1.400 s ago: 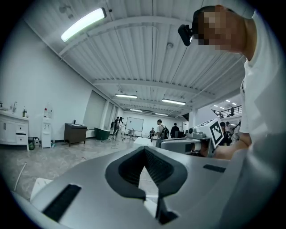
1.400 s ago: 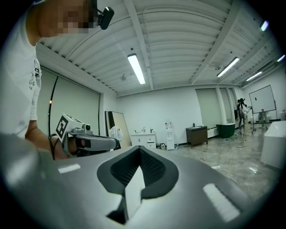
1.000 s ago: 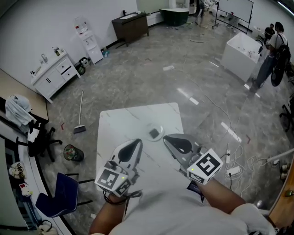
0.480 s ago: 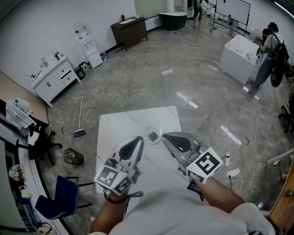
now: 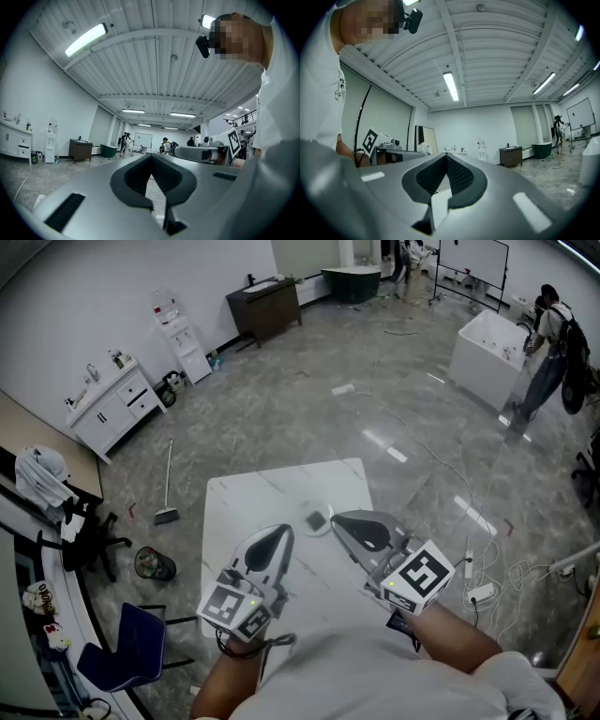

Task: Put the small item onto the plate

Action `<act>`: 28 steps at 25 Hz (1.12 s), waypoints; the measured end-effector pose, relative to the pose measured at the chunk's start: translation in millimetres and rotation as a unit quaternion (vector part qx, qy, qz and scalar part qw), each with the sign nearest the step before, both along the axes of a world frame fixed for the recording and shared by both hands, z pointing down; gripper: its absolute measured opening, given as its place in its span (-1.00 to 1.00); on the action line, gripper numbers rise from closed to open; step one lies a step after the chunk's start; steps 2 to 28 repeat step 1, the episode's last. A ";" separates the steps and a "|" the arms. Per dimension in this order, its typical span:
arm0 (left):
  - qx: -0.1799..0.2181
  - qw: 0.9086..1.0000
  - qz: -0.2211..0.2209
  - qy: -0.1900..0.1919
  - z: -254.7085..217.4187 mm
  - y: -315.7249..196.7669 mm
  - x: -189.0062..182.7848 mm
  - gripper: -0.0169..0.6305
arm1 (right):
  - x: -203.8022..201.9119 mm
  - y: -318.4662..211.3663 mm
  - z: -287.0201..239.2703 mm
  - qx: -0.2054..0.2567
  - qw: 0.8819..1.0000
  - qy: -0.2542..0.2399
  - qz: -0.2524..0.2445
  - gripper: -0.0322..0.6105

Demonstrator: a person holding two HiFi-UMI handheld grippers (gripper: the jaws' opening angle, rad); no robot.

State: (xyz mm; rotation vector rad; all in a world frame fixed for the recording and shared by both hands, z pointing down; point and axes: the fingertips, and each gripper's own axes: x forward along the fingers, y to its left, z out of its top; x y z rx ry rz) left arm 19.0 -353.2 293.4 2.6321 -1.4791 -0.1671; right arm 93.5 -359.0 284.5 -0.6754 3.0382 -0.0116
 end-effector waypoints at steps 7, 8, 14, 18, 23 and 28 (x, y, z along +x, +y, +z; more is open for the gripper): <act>0.000 1.000 0.000 -0.001 -0.6 0.5 0.5 -0.93 | 0.5 0.2 -1.3 0.001 1.000 -0.001 0.000 -0.89; 0.000 1.000 0.000 -0.001 -0.6 0.5 0.5 -0.93 | 0.5 0.2 -1.3 0.001 1.000 -0.001 0.000 -0.89; 0.000 1.000 0.000 -0.001 -0.6 0.5 0.5 -0.93 | 0.5 0.2 -1.3 0.001 1.000 -0.001 0.000 -0.89; 0.000 1.000 0.000 -0.001 -0.6 0.5 0.5 -0.93 | 0.5 0.2 -1.3 0.001 1.000 -0.001 0.000 -0.89; 0.000 1.000 0.000 -0.001 -0.6 0.5 0.5 -0.93 | 0.5 0.2 -1.3 0.001 1.000 -0.001 0.000 -0.89; 0.000 1.000 0.000 -0.001 -0.6 0.5 0.5 -0.93 | 0.5 0.2 -1.3 0.001 1.000 -0.001 0.000 -0.89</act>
